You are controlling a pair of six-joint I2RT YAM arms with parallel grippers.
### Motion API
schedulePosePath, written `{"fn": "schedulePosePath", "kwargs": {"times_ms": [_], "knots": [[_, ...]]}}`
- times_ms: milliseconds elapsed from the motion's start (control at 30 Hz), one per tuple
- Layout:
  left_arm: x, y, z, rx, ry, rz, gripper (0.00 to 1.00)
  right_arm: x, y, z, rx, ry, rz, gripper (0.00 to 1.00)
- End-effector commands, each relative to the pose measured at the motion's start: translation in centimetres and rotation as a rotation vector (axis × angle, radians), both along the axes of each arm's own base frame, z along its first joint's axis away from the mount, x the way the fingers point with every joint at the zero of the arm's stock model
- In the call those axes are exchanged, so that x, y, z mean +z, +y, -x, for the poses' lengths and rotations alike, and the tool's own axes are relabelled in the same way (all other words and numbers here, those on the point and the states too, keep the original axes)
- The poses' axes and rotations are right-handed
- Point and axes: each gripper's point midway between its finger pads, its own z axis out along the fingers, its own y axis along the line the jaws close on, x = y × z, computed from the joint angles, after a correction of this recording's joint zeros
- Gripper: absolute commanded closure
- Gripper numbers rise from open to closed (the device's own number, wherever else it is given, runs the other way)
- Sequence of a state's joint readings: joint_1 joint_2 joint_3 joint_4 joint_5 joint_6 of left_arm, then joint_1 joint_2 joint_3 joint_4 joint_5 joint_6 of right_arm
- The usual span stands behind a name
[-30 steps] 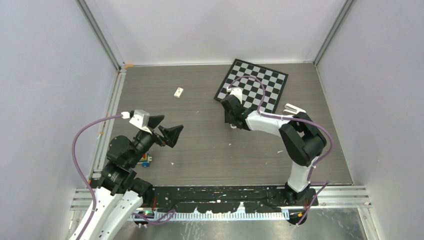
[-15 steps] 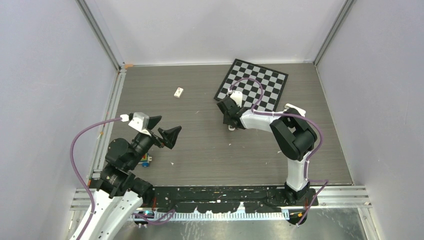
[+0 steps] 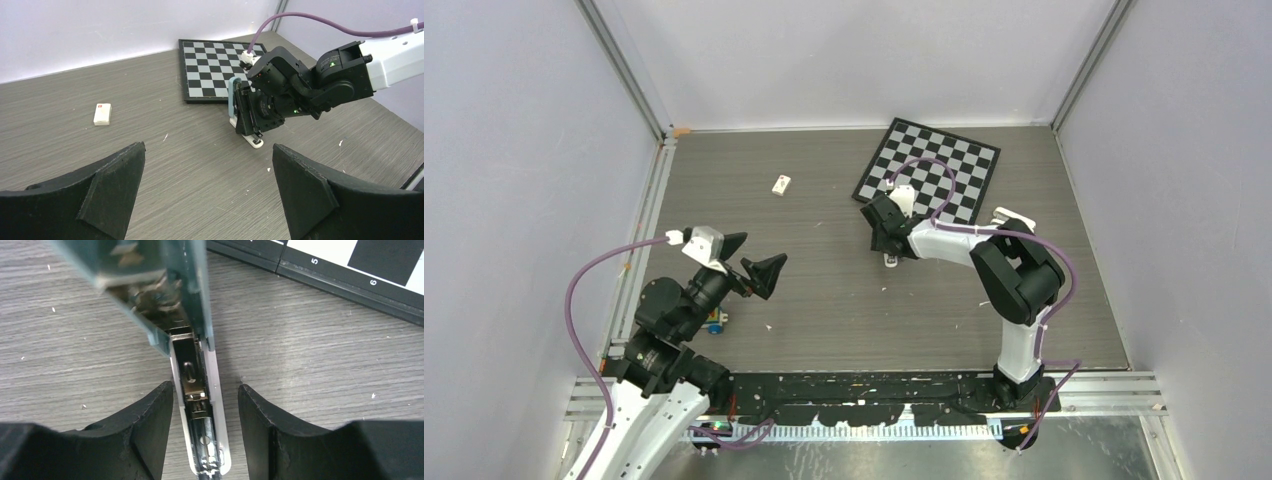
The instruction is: Load the staples into the stapler
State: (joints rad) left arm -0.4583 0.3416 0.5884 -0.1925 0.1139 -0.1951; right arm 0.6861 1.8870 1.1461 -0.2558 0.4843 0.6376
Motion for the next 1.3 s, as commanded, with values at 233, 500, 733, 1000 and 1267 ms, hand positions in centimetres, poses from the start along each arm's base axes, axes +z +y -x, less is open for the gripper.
{"fn": "schedulePosePath", "kwargs": {"times_ms": [233,500,733,1000,1267], "knots": [[0.5,-0.2,0.3,-0.024,-0.033,-0.018,0.0,8.3,-0.3,0.5,0.015,-0.083,-0.078,0.26],[0.6,-0.2,0.5,-0.028,-0.042,-0.025,0.0,13.5,-6.5,0.5,-0.198,-0.135,-0.165,0.01],[0.6,-0.2,0.9,-0.041,-0.044,-0.031,0.0,14.1,-16.0,-1.6,-0.42,-0.137,-0.057,0.0],[0.6,-0.3,1.1,-0.051,-0.053,-0.033,0.0,13.1,-24.4,-3.9,-0.58,-0.123,-0.035,0.0],[0.7,-0.5,1.5,-0.071,-0.062,-0.033,0.0,11.5,-28.6,-6.3,-0.208,0.061,0.213,0.02]]}}
